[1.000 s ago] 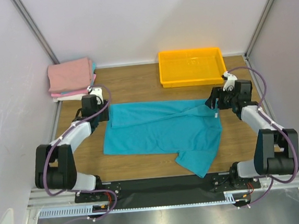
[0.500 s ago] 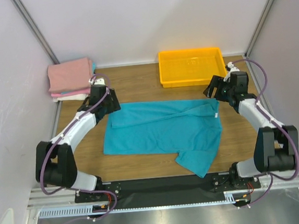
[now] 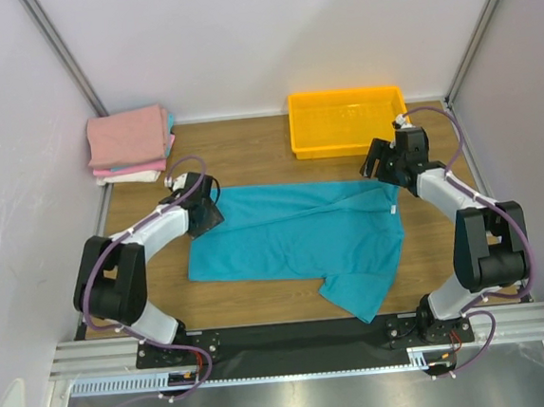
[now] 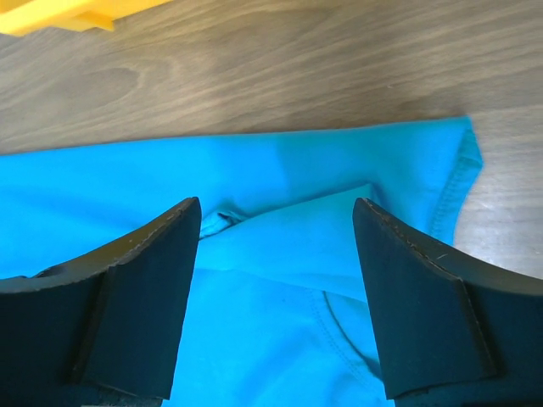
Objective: Fold and stack the t-shirts
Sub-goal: Fold the tshirt
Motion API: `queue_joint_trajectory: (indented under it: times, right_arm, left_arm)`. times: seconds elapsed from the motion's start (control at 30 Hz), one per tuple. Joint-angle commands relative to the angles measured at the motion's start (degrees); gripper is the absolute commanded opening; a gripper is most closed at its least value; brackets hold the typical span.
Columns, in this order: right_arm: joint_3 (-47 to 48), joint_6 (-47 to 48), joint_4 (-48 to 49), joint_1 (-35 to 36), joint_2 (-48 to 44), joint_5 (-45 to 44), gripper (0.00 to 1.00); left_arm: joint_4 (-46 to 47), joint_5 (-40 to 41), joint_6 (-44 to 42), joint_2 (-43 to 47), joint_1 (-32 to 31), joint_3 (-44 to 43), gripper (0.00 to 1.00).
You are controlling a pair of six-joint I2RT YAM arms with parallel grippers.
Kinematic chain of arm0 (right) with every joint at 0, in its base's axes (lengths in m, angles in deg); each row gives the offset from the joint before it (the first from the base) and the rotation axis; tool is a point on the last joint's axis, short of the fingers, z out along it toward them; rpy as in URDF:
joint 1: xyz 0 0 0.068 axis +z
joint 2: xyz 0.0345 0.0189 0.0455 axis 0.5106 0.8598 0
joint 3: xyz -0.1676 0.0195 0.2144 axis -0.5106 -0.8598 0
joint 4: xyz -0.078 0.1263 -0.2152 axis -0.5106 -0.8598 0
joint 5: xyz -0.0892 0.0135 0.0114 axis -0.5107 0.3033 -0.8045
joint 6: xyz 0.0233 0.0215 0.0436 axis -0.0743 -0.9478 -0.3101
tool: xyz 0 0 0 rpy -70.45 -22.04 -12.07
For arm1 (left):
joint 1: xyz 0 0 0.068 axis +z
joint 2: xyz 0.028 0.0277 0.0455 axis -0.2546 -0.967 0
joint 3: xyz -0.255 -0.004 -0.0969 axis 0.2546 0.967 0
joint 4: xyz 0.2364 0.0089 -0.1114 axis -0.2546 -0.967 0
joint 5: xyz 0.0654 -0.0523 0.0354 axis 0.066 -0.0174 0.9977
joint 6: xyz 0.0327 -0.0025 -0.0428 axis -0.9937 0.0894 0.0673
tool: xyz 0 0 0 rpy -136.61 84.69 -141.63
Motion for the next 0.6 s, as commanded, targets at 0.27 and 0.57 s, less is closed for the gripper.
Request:
queue_joint_trajectory:
  times: [0.27,0.57]
  right_arm:
    - [2.88,-0.27,-2.03,-0.23,2.22,-2.61,0.73]
    - [3.58,0.08,-3.78,-0.4,4.5,-4.02,0.67]
  left_arm:
    - [1.7,4.09,3.97,-2.77,-0.19,-0.57,0.48]
    - [2.84,5.5,3.53,-3.38,-0.19,-0.31,0.27]
